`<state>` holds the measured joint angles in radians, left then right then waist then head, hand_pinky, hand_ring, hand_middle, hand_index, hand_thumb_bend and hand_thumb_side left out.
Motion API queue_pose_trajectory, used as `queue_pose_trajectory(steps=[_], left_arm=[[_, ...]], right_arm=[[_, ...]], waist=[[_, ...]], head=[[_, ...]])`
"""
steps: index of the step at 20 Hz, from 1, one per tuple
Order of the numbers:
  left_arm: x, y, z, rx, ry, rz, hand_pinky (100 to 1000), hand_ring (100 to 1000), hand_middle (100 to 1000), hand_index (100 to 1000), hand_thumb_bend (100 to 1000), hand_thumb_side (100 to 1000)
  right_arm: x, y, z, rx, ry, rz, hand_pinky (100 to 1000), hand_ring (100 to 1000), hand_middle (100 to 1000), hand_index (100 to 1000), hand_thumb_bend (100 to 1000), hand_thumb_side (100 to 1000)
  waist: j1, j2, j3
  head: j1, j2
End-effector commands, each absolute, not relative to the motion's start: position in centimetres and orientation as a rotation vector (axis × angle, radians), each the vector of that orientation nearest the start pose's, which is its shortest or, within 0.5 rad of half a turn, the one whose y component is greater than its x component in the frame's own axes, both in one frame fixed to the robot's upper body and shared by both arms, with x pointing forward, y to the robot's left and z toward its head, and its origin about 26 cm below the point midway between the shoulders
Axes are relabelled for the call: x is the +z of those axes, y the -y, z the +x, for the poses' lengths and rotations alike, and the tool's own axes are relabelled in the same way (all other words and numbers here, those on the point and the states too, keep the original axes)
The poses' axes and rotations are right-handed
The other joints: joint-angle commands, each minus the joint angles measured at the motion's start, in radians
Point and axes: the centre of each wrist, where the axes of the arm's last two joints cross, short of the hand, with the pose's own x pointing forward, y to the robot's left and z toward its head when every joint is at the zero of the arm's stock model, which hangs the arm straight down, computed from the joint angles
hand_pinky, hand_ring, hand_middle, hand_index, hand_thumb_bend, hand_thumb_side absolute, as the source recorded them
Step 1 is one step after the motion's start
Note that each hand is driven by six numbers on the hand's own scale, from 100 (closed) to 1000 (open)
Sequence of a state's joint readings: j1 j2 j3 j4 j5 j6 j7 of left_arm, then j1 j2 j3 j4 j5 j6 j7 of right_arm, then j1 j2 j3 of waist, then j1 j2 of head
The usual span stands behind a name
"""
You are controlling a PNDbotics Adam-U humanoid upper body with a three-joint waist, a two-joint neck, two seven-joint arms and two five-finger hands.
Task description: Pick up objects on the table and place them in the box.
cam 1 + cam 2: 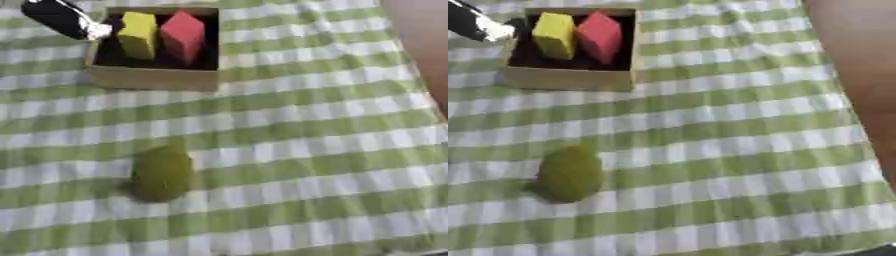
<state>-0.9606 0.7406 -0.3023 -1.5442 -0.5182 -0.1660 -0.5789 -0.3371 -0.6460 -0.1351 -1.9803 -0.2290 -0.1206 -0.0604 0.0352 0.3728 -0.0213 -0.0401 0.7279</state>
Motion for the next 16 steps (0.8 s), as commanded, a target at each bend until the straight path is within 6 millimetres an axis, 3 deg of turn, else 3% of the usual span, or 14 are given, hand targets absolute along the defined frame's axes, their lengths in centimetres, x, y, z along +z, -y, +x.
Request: queue_pose_trajectory(steps=[1, 3, 5, 16], left_arm=[[34.9, -25.0, 34.7, 2.41, -2.372, -1.112, 899, 867, 775, 890, 251, 501], [34.1, -24.3, 31.6, 2.45, -2.39, -1.01, 899, 865, 779, 892, 228, 538], [33.8, -23.7, 29.9, 2.507, -2.387, -0.92, 900, 867, 783, 897, 242, 544], [30.8, -23.0, 29.7, 2.769, -2.186, -0.714, 912, 880, 803, 910, 296, 628]], right_arm=[[27.3, 33.3, 28.9, 0.437, 2.469, -0.324, 932, 817, 695, 818, 100, 580], [27.3, 33.3, 28.9, 0.432, 2.47, -0.324, 933, 817, 695, 818, 100, 581], [27.3, 33.2, 28.9, 0.429, 2.47, -0.318, 933, 817, 694, 818, 100, 581], [27.1, 33.1, 28.9, 0.42, 2.464, -0.304, 933, 817, 695, 817, 100, 581]], waist=[[0.009, -0.042, 0.001], [0.008, -0.043, 0.002], [0.007, -0.044, 0.003], [-0.001, -0.052, 0.013]], head=[[-0.012, 0.001], [-0.019, 0.001], [-0.021, 0.002], [-0.015, 0.019]])
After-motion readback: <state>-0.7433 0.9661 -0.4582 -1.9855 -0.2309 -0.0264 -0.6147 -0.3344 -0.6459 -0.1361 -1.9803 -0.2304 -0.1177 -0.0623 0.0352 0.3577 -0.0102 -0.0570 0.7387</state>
